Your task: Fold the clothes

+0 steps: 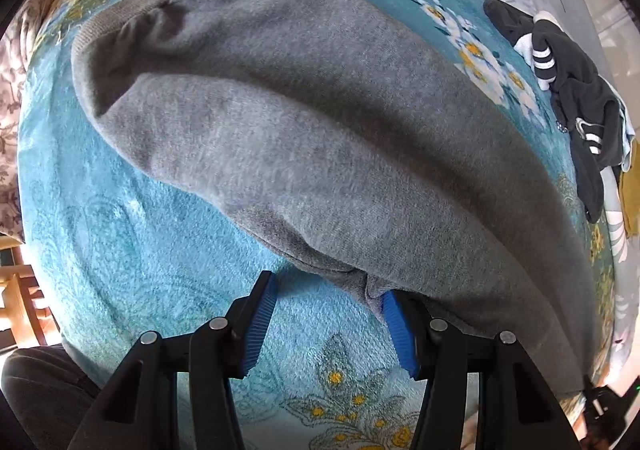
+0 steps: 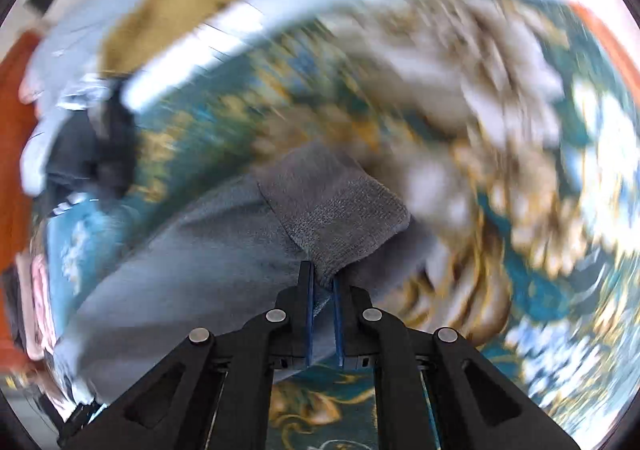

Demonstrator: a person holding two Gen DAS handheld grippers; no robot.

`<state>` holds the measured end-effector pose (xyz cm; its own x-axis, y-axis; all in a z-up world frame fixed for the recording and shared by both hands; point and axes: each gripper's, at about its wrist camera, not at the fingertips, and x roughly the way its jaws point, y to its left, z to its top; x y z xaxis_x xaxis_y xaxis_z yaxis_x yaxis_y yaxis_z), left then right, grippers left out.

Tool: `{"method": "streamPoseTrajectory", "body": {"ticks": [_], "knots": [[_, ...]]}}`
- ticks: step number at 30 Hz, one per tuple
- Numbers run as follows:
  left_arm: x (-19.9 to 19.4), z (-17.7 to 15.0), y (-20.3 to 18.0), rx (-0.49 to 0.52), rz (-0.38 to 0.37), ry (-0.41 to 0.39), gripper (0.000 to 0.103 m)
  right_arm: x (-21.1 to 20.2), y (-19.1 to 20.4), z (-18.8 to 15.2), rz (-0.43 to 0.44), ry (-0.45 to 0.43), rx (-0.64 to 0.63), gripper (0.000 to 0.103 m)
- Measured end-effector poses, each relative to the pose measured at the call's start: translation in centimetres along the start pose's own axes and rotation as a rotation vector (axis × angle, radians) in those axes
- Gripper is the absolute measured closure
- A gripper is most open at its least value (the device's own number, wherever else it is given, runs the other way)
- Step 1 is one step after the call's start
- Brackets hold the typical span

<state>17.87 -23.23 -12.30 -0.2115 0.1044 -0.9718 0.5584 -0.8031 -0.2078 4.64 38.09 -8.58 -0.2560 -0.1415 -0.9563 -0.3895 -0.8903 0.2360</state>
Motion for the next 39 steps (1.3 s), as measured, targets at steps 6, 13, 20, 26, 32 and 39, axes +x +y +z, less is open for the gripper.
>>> {"method": "streamPoseTrajectory", "body": {"ticks": [6, 13, 20, 26, 32, 39], "knots": [[-0.1, 0.1, 0.3, -0.005, -0.009, -0.008, 0.046, -0.9, -0.1, 0.8, 0.023, -0.010, -0.025, 0.095], [-1.5, -1.0, 3.1, -0.054, -0.074, -0.015, 0.046, 0.4, -0.5, -0.3, -0.050, 0.045, -0.038, 0.095], [-4.7, -2.8, 1.0, -0.107, -0.150, 0.008, 0.045, -0.3, -0.3, 0.3, -0.030, 0.055, -0.022, 0.086], [-5.1, -3.1, 0.0, -0.187, -0.172, 0.029, 0.047, -1.6, -2.0, 0.8, 0.009, 0.045, 0.091, 0.055], [-8.4, -2.8, -5.7, 0.003, -0.229, -0.112, 0.047, -0.9, -5.0, 0.6, 0.113, 0.047, 0.242, 0.043], [-3.7, -1.8, -11.5, 0.183, -0.170, -0.051, 0.045, 0.9, -4.7, 0.4, 0.208, 0.054, 0.363, 0.043]]}}
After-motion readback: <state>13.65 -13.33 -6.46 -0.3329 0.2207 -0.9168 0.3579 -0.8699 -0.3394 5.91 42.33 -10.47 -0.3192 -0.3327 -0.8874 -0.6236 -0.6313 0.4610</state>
